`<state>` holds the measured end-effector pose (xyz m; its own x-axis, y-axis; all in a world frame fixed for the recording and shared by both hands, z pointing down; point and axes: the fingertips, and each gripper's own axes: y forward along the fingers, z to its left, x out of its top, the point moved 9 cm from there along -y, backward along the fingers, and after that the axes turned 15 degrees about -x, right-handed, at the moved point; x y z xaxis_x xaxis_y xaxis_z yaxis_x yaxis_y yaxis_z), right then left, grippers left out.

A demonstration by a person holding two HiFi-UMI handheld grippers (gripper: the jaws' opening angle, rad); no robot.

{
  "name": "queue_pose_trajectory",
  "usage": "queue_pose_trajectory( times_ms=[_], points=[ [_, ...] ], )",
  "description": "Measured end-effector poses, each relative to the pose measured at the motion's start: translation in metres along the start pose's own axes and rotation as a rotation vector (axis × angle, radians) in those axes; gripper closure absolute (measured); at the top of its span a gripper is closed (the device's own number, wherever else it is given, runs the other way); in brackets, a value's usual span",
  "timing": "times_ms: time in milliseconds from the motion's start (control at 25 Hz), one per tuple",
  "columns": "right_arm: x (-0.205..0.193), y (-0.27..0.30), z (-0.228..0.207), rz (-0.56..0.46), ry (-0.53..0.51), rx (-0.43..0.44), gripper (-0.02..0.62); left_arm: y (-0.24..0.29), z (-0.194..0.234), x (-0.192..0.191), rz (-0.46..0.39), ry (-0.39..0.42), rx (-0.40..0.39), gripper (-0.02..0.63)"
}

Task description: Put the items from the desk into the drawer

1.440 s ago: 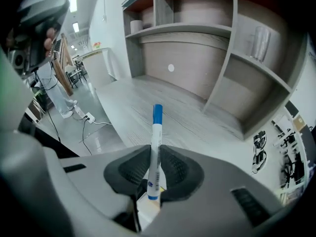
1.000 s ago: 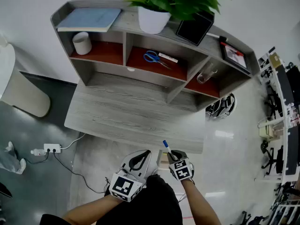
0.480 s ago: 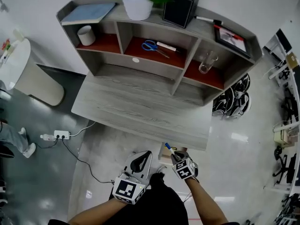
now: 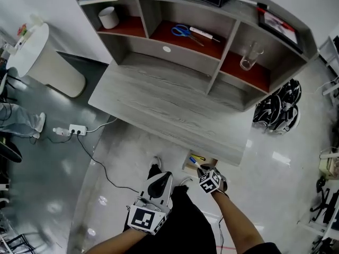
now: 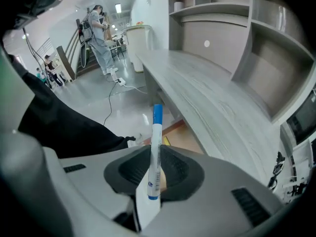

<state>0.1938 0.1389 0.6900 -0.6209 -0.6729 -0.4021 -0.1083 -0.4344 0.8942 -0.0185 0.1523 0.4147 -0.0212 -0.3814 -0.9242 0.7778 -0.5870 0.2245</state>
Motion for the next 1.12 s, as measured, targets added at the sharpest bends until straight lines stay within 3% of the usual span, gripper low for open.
queue_pose_trajectory(
  times_ms=[480, 960, 1120],
  points=[
    [-0.032, 0.079, 0.016, 0.071, -0.344, 0.002, 0.515, -0.001, 0.0, -0.03, 0.034, -0.034, 0.094, 0.592],
    [-0.043, 0.128, 0.016, 0.117, -0.383, -0.017, 0.515, -0.002, 0.011, -0.043, 0.06, -0.041, 0.149, 0.592],
    [-0.042, 0.127, 0.011, 0.124, -0.379, -0.068, 0.517, -0.002, 0.012, -0.043, 0.06, -0.025, 0.158, 0.594]
  ],
)
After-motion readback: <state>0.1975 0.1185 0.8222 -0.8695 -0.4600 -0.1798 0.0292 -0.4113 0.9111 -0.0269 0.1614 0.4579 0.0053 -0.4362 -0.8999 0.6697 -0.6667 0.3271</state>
